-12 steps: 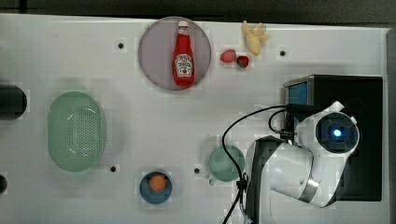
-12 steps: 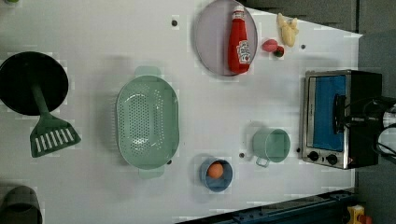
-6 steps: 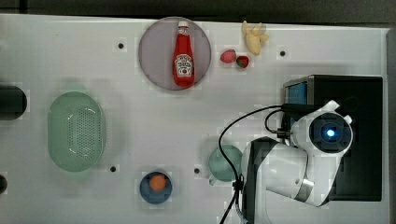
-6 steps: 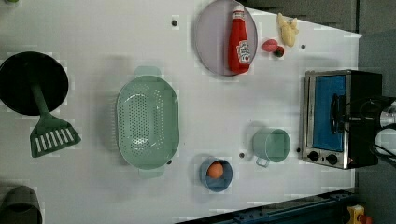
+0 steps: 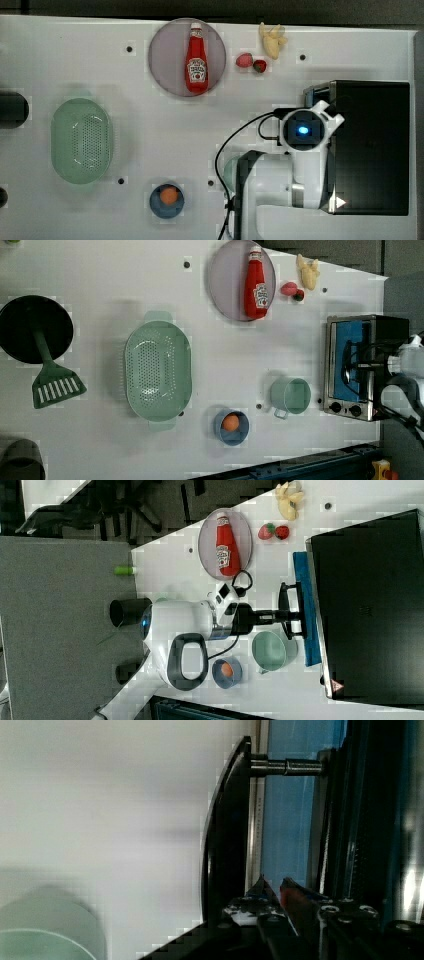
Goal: Flap open oven.
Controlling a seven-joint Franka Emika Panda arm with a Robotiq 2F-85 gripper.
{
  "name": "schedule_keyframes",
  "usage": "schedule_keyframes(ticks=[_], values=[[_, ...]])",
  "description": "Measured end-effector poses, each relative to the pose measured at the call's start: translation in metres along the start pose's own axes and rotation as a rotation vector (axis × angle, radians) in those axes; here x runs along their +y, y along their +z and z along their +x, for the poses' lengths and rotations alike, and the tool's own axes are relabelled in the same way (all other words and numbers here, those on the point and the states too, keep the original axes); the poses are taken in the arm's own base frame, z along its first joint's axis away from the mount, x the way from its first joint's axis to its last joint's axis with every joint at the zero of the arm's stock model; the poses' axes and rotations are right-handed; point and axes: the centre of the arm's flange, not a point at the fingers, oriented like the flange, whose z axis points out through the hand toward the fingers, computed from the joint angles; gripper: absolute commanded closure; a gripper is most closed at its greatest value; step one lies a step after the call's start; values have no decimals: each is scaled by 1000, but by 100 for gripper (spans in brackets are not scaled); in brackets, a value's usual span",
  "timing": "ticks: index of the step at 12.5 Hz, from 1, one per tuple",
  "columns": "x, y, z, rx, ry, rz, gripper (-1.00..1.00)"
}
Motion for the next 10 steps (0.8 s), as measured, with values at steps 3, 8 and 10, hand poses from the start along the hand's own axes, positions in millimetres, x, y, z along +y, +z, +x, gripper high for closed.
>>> schedule_keyframes(ticks=[3,8,10], values=[[-46,9,8,-19,1,-76,65],[-146,49,15,-18,-82,-213,65],[-178,73,12,-14,-115,-281,65]])
